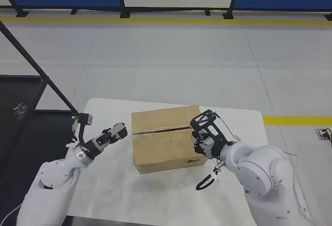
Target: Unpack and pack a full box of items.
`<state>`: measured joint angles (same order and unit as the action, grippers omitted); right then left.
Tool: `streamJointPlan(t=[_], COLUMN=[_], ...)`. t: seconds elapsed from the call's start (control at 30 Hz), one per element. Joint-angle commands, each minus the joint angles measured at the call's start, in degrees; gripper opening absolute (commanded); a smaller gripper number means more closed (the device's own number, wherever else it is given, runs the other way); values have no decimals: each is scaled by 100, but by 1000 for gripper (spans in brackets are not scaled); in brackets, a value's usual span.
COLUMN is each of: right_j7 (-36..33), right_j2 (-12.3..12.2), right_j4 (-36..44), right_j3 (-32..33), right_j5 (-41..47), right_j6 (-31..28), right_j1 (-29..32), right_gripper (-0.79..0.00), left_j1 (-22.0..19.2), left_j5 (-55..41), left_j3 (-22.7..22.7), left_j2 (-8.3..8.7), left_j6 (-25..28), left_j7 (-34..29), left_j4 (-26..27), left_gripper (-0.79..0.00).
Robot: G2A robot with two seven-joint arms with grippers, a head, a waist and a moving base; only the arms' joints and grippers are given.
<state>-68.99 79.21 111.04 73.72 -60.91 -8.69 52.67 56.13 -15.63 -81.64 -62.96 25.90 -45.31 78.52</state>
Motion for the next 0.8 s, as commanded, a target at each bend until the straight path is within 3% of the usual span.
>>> streamJointPlan(t=[0.0, 0.3, 0.77], right_j7=[22, 64, -23], right_j2=[-11, -59, -137], right_j4=[-27, -115, -150], right_j3=[3, -18, -59], right_j5=[33, 129, 278], right_j6=[-4, -11, -25], right_j1=[-14, -35, -61], right_gripper=[-785, -785, -785], left_j1=[-57, -580, -1079], left_j5=[-443, -1184, -861], left_j3=[56, 328, 907], left_j2=[6, -18, -141], left_j6=[-120, -520, -594], left_j7=[-521, -1509, -1107], left_j4=[-42, -716, -1263], left_gripper=[0, 0, 0])
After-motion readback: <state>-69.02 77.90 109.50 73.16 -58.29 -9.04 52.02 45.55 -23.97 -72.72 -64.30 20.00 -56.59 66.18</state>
